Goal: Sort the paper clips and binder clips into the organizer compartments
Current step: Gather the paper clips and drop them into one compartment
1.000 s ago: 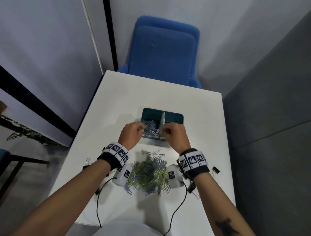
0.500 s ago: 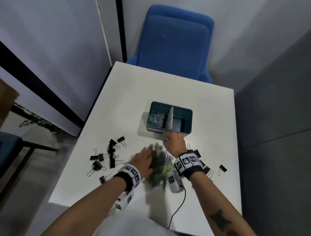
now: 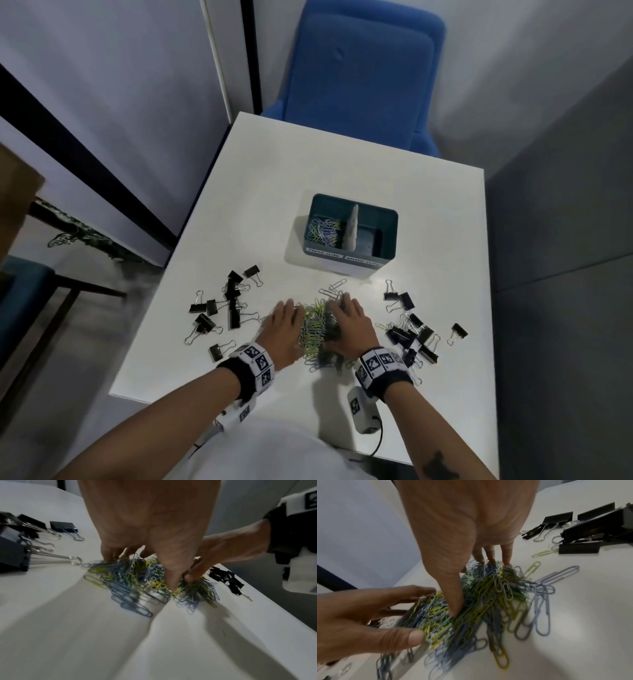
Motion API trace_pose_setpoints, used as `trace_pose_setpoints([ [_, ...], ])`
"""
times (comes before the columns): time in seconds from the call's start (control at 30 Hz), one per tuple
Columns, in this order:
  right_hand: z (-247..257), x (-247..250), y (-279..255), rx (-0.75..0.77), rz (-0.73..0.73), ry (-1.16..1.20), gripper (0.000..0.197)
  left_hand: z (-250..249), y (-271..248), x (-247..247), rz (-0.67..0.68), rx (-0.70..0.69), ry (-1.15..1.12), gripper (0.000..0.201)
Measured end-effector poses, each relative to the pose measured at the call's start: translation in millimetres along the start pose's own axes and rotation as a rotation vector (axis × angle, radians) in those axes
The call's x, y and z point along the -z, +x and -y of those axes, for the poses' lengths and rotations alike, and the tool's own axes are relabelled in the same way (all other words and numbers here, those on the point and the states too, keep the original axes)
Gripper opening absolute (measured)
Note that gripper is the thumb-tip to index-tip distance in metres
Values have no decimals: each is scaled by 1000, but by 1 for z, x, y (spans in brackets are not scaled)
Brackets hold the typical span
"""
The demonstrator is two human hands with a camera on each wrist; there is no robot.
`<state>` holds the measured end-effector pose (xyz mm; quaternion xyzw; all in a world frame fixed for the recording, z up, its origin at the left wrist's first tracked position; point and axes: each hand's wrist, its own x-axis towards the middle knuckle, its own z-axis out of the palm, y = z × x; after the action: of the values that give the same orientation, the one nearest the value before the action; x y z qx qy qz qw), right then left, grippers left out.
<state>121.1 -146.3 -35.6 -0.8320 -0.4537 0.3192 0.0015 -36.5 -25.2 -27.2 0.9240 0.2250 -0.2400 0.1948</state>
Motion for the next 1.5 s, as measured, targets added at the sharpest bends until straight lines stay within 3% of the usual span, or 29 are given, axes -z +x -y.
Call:
trace_pose_setpoints([
  [0.2, 7, -10, -14, 6, -155, 38, 65, -17, 2, -9, -135, -170, 26, 70],
  [0.4, 3, -7, -12, -96, -218, 188, 40, -10, 6, 8, -192, -193, -62, 53],
  [0.5, 0, 1, -13, -96, -232, 246, 26, -8, 6, 19, -183, -205, -73, 35],
  [0.7, -9, 14, -21, -85, -297, 319, 22, -4, 11, 42, -211, -213, -245, 11],
  [0.93, -5, 33, -40, -88, -368, 437, 19, -20, 10, 115, -393, -258, -515, 13],
  [1.07, 5, 59, -52, -25, -397, 485, 17, -26, 37, 173, -533, -298, -571, 13],
  [1.2, 16, 95, -50, -28, -462, 549, 15, -27, 78, 215, -596, -212, -555, 12],
  [1.33, 28, 137, -38, 5, -530, 582, 12, -16, 98, 217, -425, -178, -491, 16],
  [1.5, 42, 184, 2, 25, -649, 604, 12, 7, 73, 172, -491, -79, -446, 19],
])
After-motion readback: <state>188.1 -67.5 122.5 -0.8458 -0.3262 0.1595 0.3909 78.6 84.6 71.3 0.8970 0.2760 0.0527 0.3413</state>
